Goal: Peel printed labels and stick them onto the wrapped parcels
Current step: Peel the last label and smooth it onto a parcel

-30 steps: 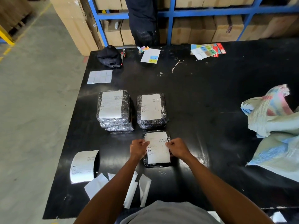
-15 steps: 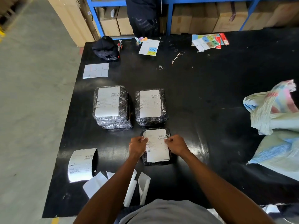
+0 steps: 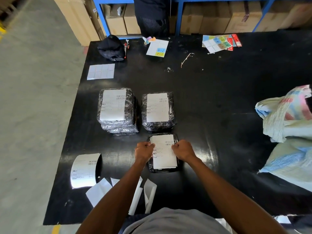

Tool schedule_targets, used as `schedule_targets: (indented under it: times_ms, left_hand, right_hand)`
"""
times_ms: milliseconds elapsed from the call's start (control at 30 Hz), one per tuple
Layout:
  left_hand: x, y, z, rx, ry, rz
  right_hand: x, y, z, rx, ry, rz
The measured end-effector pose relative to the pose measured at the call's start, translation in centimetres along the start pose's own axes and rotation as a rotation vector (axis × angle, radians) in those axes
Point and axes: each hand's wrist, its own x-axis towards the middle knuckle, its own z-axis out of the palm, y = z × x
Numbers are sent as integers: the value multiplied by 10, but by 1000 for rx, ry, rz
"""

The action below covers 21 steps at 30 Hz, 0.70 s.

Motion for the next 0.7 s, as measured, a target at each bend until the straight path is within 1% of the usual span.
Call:
schedule_targets:
  times_ms: [100,167,267,367,433,467,500,567,633,700]
  left_hand:
    - [2,1,0,-9,-3,-8]
    - [2,2,0,-20,-6,-18]
    - [2,2,-1,-33,-11,-12]
    - [4,2,-3,-45,-43,-11]
    - [8,0,-4,-78,-73,-23]
    - [10,-2,-4,-96,-80,-25]
    - [11,-5,-4,-102,-83,-30]
    - [12,-6,-6,-119,-93,-35]
    - [11,-5,-8,-153,-134,-41]
    - [4,0,-14,-138,-189,-40]
  right_hand:
    - [-3,-8,-4,-103,-9,-14]
    - [-4,-15,-9,-207,-35,-34]
    - [-4,-26,-14,-383,-24,-83]
    - [-7,-35,-16,-577,67,-139]
    - [-12,-36,-14,-596,169,-205]
    - [-14,-35,-12,-579,221,-282]
    - [-15,-33,-7,-559,231,-375]
    - [-16,-26,4,-559,103,-492]
    - [-13,-14,16,-594,-65,-467]
    - [-9,-3,23,-608,-140,-434]
